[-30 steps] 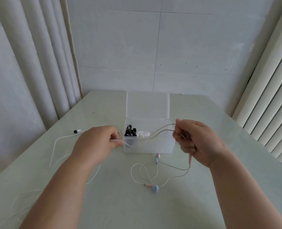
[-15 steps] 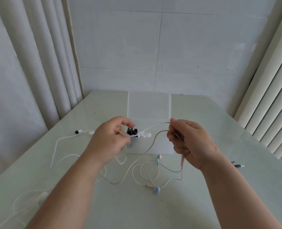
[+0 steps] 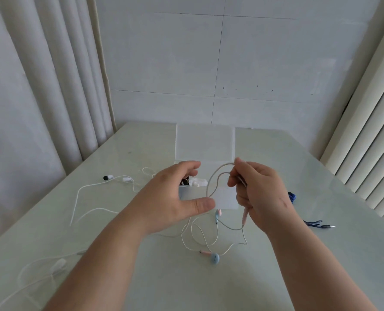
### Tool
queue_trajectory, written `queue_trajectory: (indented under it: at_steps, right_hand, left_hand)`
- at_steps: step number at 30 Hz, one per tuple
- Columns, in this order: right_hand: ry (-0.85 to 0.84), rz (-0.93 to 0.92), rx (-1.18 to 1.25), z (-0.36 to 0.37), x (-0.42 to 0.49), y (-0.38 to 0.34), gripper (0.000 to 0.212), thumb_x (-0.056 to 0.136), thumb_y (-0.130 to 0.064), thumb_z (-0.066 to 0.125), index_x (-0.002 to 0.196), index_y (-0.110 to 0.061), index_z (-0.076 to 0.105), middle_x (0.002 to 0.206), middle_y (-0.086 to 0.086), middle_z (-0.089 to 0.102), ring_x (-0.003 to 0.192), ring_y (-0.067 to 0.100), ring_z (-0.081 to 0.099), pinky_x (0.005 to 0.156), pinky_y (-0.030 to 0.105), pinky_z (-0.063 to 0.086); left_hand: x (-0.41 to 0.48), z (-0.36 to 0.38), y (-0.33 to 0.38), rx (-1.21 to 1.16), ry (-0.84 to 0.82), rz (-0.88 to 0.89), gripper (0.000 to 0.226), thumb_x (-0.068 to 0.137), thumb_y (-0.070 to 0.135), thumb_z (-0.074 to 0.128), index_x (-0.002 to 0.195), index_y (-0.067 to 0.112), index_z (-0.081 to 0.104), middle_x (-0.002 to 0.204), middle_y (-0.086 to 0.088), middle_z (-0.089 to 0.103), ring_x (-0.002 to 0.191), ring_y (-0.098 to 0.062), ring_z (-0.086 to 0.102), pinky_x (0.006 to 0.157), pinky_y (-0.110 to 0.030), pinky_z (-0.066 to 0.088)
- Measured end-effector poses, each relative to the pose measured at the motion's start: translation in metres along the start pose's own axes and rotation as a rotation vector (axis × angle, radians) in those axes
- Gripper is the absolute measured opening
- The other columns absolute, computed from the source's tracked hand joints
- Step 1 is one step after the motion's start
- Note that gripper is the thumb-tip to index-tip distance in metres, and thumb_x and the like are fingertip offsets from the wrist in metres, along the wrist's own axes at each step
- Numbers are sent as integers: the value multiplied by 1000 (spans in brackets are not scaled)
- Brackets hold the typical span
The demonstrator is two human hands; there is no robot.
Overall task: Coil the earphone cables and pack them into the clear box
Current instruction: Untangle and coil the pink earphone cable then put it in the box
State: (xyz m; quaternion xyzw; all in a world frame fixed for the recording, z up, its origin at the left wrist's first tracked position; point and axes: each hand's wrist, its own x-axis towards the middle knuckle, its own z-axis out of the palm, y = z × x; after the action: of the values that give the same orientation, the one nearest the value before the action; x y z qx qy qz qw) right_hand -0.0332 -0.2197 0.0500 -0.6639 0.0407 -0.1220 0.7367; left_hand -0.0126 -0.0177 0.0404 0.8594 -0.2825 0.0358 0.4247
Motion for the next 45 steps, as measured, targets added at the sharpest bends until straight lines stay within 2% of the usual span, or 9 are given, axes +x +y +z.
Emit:
queue_trajectory:
  at_steps: [3,10,15,18,22,30,34,37,45]
  right_hand:
    - [-137,24,-44,4,-3,2,42,99,-27,53,62,-10,63,57,6,61,38,12,27,39,22,23]
    - [-318,45,-32,6,-6,1,43,100,-27,50,60,-15,61,58,8,55,41,13,26,42,23,21]
    - [-385,67,27,6,-8,0,40,100,-28,50,64,-14,61,59,7,54,41,12,32,39,21,27]
    - [-394,64,-7,3,-8,-1,40,99,-30,51,63,-17,60,59,8,57,41,14,37,40,22,31]
    - [-388,107,-71,-8,-7,-5,41,93,-31,55,54,-20,47,54,7,53,40,17,38,41,25,32]
    - [-350,164,-77,-27,0,-9,39,92,-30,55,55,-21,45,81,24,71,38,15,28,38,20,27]
    - [-361,169,-166,-32,1,-8,43,93,-31,56,52,-21,48,60,14,62,37,15,28,38,20,28]
    - [-313,132,-172,-34,2,-10,45,94,-29,55,51,-21,47,54,10,56,38,18,34,39,24,33]
    - [-276,38,-231,-38,3,-13,41,89,-38,56,52,-23,48,54,5,53,42,17,39,41,26,37]
  left_hand:
    - [3,10,1,81,70,-26,80,59,71,67,131,44,45,123,25,55,116,6,50,95,-23,41]
    - [8,12,-5,-1,107,-52,16,90,30,65,96,45,67,91,34,66,83,14,60,71,-13,43]
    - [6,11,3,-253,57,-47,19,97,26,55,81,30,65,84,9,74,86,-13,70,72,-26,53]
    - [3,9,5,-390,-5,-99,26,98,27,52,74,22,60,62,6,62,64,-16,69,57,-20,48]
    - [5,-1,-5,-111,119,-87,26,99,25,48,75,25,56,51,15,44,45,-3,38,48,-21,31]
    - [4,-12,-12,442,417,-25,27,96,41,46,83,18,53,65,9,49,65,-19,47,53,-34,29]
    - [4,-17,-16,482,598,32,30,96,38,47,82,12,54,76,3,62,70,-29,55,56,-33,31]
    - [4,-21,-18,526,717,-16,37,94,43,42,77,12,50,66,0,49,60,-28,44,55,-33,26]
    - [6,-31,-24,16,1020,-169,41,98,47,40,78,12,47,62,-10,56,65,-35,56,60,-42,43]
